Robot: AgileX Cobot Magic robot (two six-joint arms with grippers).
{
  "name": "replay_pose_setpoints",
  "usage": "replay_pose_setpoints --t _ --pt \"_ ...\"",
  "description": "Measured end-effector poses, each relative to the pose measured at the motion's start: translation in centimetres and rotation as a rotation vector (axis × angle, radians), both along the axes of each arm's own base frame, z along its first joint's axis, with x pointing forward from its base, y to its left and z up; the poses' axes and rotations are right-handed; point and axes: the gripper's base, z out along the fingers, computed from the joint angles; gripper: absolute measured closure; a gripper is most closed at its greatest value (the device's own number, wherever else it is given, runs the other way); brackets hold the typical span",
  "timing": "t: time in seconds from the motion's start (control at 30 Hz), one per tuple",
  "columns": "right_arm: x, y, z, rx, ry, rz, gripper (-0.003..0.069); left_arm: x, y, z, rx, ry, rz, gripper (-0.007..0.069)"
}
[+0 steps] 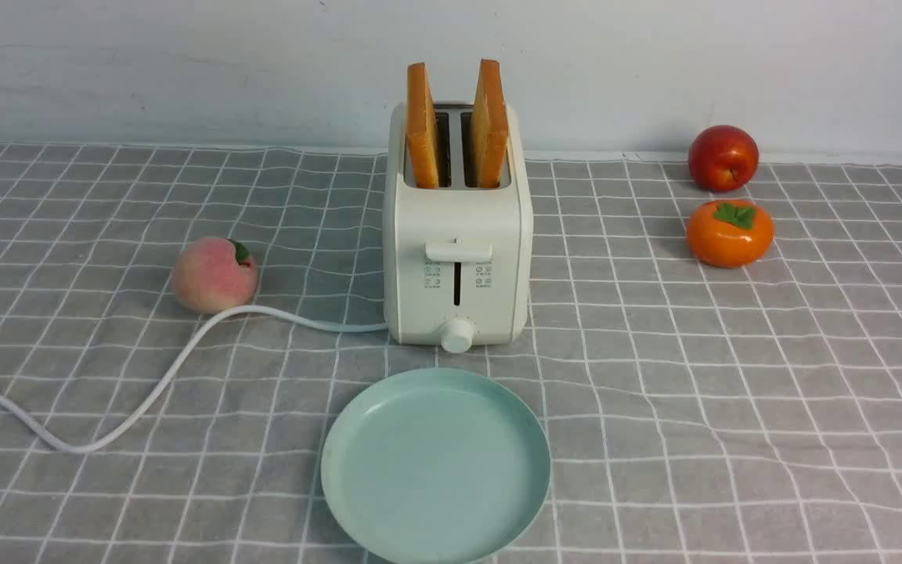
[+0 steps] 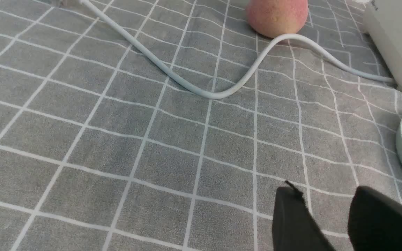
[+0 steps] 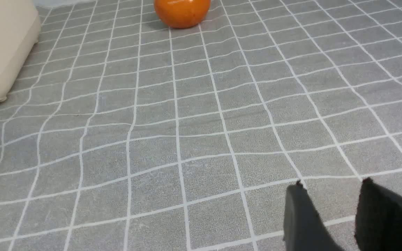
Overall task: Take toasted bread from bread machine on grey coffee table place on plate.
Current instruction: 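Reach for a toast slice standing in the toaster with the left gripper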
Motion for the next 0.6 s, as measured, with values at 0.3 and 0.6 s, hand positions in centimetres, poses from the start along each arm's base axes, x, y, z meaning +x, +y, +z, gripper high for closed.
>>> replay_pose_setpoints --t 0.3,0.6 --pt "0.0 0.0 0.0 0.0 0.0 0.0 0.0419 0.0 0.0 0.0 0.0 0.0 0.0 0.0387" --pt "0.0 0.0 0.0 0.0 0.0 0.0 0.0419 0.0 0.0 0.0 0.0 0.0 0.0 0.0387"
